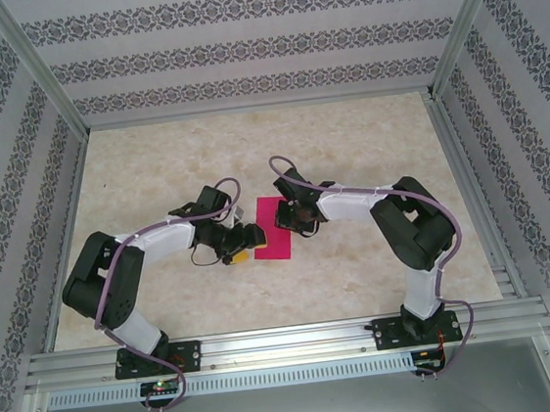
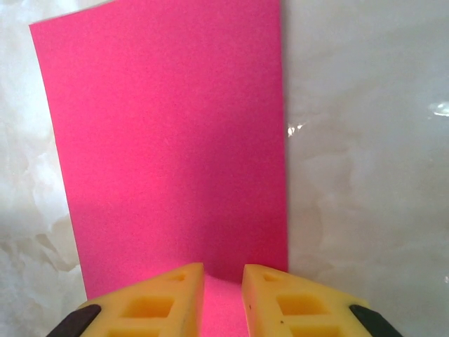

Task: Fold a paper plane with a square sheet of paper (pick it up from the middle)
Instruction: Fold the triangle a second time at the center of the table.

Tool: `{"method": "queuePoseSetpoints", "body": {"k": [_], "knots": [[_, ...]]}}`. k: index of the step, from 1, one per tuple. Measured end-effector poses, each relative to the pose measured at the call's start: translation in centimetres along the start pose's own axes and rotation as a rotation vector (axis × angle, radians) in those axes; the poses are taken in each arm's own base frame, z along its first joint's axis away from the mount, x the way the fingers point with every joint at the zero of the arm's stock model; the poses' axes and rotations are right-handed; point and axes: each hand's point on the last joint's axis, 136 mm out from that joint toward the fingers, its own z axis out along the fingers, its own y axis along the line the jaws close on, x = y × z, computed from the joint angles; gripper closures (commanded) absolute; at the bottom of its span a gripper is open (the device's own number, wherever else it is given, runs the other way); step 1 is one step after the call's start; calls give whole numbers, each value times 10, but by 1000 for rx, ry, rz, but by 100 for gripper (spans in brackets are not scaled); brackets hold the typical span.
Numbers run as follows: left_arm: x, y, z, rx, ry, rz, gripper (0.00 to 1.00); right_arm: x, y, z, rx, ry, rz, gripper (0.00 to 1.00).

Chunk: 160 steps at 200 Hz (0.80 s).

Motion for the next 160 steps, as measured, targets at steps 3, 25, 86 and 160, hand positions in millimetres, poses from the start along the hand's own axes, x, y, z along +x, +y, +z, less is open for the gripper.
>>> {"method": "queuePoseSetpoints", "body": {"k": [3, 25, 86, 160], "knots": [[0, 0, 0, 0, 2, 0, 27, 0, 0, 0, -3, 1, 4, 76], [3, -1, 4, -3, 14, 5, 26, 0, -1, 0, -25, 6, 27, 76], [3, -6, 11, -2, 36, 15, 24, 0, 0, 0, -106, 14, 85, 74], [3, -12, 16, 7, 46, 31, 29, -2, 5, 0, -156, 10, 101, 73]]}}
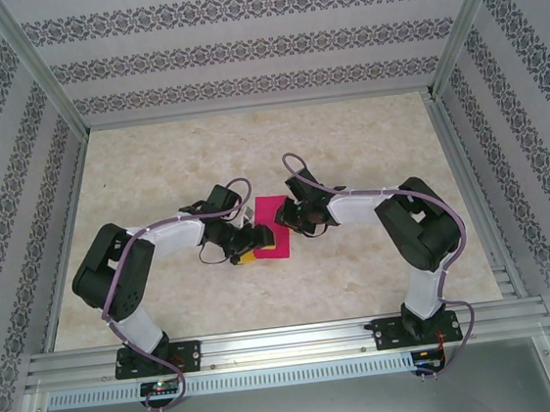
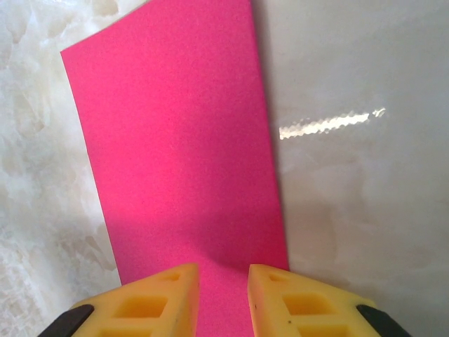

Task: Fold a paper plane with a square sheet of paper (pick it up from the middle)
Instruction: Fold the triangle a second time at the center of the table.

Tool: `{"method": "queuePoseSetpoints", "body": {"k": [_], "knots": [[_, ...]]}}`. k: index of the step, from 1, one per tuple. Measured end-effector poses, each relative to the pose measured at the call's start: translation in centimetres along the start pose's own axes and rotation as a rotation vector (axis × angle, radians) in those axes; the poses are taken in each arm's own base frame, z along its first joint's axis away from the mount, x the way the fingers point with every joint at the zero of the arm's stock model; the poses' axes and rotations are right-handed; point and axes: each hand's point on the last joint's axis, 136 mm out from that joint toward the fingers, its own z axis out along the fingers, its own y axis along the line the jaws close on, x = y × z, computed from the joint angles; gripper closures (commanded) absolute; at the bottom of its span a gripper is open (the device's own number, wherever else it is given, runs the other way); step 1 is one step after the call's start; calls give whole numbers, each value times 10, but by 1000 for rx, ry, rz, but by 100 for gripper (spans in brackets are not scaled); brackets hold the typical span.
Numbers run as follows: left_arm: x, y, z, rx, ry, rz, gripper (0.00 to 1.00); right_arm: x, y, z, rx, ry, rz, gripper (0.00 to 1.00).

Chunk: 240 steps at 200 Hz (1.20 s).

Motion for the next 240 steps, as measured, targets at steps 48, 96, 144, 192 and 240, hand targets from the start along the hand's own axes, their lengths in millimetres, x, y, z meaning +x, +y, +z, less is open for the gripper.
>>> {"method": "queuePoseSetpoints", "body": {"k": [48, 96, 144, 192, 240], "knots": [[-5, -8, -1, 21, -17, 22, 42, 1, 0, 0, -2, 3, -1, 78], [-13, -19, -3, 54, -43, 54, 45, 1, -2, 1, 0, 11, -2, 82], [-26, -41, -3, 126, -61, 92, 45, 2, -1, 2, -10, 20, -2, 82], [-28, -44, 2, 145, -36, 94, 58, 2, -1, 1, -27, 29, -23, 81], [-35, -32, 8, 94, -69, 88, 76, 4, 10, -16, -93, 38, -116, 69]]}}
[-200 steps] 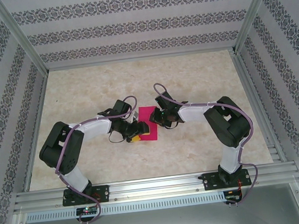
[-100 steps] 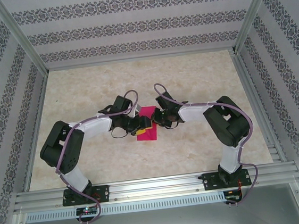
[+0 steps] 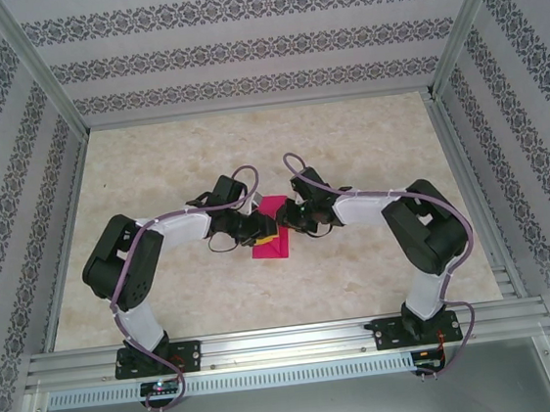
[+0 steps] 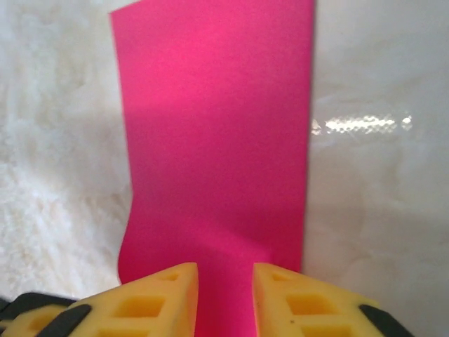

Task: Fold a paper plane with a square sheet of paper (pick it up from the middle)
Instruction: Fold the triangle a second time at the center of the table.

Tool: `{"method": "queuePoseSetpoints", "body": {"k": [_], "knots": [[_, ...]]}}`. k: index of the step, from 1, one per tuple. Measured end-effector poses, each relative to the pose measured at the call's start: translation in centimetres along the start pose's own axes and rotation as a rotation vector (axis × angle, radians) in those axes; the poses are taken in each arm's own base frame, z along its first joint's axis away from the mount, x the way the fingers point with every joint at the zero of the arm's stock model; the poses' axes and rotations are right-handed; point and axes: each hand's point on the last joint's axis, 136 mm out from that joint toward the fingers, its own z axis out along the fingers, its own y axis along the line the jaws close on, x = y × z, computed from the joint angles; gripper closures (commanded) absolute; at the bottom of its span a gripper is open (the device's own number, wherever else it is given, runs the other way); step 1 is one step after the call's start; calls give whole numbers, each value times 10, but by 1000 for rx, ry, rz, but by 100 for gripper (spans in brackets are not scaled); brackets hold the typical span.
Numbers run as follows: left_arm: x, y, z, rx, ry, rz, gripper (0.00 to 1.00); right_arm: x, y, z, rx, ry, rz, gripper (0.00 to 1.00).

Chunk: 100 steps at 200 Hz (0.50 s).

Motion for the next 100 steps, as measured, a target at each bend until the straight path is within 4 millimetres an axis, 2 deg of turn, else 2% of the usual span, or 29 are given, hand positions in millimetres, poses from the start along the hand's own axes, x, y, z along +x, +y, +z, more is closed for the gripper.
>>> {"method": "queuePoseSetpoints", "body": {"k": [29, 48, 100], "knots": [[-4, 5, 0, -26, -22, 1, 82, -6, 14, -19, -75, -19, -52, 68], [-6, 7, 0, -39, -33, 3, 84, -2, 19, -27, -108, -22, -80, 69], [-7, 12, 0, -60, -42, -2, 89, 10, 18, -25, -140, 24, -106, 72]]}}
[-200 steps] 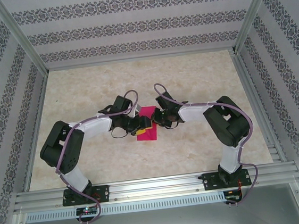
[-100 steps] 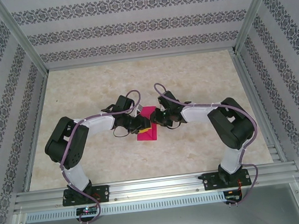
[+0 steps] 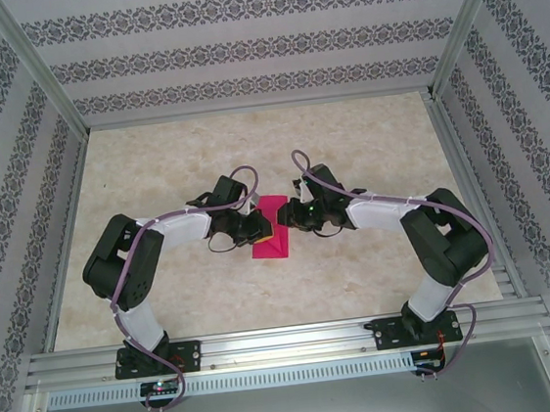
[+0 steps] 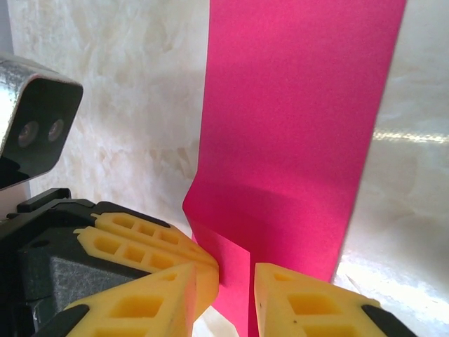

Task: Fold a paper plane with a square sheet of paper (pick it up from the middle)
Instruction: Fold the triangle a second time at the center of the table.

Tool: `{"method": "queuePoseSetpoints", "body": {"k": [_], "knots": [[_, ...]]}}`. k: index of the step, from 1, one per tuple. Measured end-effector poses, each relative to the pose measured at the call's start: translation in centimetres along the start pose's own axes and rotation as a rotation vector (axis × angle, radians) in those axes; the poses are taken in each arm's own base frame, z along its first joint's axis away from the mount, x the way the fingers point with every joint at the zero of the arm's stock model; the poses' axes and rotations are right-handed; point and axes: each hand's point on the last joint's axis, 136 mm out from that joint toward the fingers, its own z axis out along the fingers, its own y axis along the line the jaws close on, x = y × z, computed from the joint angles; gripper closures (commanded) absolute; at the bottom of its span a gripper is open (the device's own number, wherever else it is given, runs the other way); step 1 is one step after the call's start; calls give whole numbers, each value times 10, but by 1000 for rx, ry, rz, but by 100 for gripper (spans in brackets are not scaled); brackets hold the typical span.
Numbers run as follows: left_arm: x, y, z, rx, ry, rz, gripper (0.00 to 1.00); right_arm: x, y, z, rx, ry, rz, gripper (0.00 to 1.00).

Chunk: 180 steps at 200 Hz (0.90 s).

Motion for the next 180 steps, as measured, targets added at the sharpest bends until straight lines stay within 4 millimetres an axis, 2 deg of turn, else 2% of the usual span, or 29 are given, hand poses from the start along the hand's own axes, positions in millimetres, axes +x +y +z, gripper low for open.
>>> {"method": "queuePoseSetpoints", "body": {"k": [57, 132, 156, 180], "knots": [[0, 1, 0, -5, 0, -3, 90, 10, -13, 17, 11, 62, 15, 72], [1, 2, 0, -7, 2, -4, 90, 13, -7, 23, -38, 94, 7, 75], [1, 2, 0, -7, 2, -4, 90, 15, -8, 25, -47, 108, 13, 80], [2, 3, 0, -11, 7, -8, 90, 17, -7, 27, -57, 117, 14, 89]]}}
